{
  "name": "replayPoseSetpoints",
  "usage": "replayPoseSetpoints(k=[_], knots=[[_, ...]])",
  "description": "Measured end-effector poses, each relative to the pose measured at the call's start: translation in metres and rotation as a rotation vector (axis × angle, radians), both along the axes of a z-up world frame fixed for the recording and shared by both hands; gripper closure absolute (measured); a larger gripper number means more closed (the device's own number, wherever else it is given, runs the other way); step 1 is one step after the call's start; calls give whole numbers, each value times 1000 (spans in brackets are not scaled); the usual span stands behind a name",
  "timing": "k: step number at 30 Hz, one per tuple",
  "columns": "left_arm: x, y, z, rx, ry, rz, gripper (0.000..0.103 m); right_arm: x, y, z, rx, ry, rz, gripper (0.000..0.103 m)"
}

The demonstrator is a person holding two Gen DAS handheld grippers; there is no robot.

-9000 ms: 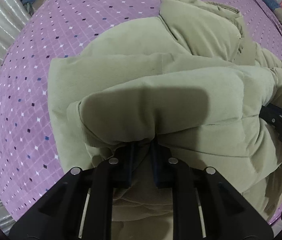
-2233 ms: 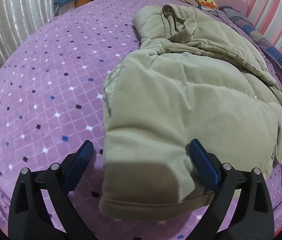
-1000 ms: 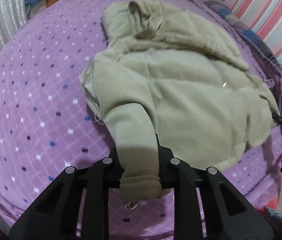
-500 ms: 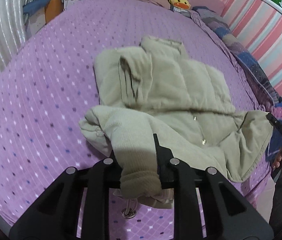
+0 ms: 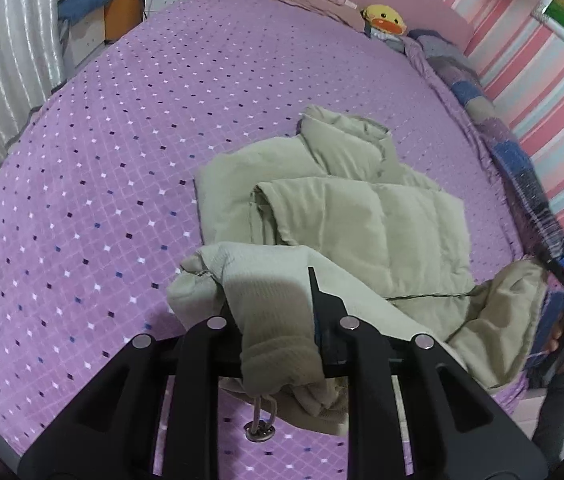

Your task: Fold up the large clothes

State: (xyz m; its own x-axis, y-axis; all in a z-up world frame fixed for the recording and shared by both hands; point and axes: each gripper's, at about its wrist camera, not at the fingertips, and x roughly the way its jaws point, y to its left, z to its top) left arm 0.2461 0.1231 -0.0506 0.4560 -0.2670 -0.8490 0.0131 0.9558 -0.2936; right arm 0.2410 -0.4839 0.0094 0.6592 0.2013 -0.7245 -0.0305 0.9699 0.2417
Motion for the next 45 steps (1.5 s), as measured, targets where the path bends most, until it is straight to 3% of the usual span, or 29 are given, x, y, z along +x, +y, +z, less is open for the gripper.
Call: replayPoseSetpoints(k=[7,11,19,21,22,23,24,26,29,32,36,37,38,41,45], knots=[[-33,-7,-15,70,-5,-51,83,-38,-19,-17,-7,105,-8,92],[-73,3,-41,73,7,-44,83,-85,-38,-53,37,149,-46,92],[-136,13,-90,72,-8,-34,75,-146,-46,-100,50,107,-46,91],[-146,14,-102,90,-22,-42,67,-159,-47,-110,31,95,-48,87],[-151,14,-108,105,-25,-40,58,-161,-47,-112,33,89,-46,85],[-154,16,-115,113,-22,-35,49,-165,-50,-117,33,86,-51,78],[-157,19,-122,108,-16,-30,46,-168,-52,-120,43,87,-52,72],[-163,25,-133,88,-7,-18,37,-173,-57,-126,47,91,-61,45],[-172,34,-143,67,-5,27,22,-181,-60,-136,45,91,-64,38],[-178,34,-147,54,-2,43,19,-187,-61,-151,60,112,-51,37],[-181,22,-148,79,1,8,20,-189,-59,-163,74,113,-50,36],[-180,18,-149,79,7,-5,31,-188,-57,-165,79,111,-48,39],[-179,14,-152,66,17,-28,47,-187,-54,-166,85,111,-40,49],[-175,9,-158,57,39,-48,67,-181,-43,-168,52,130,-12,72],[-165,0,-149,82,27,-51,80,-176,-29,-156,-14,114,12,83]])
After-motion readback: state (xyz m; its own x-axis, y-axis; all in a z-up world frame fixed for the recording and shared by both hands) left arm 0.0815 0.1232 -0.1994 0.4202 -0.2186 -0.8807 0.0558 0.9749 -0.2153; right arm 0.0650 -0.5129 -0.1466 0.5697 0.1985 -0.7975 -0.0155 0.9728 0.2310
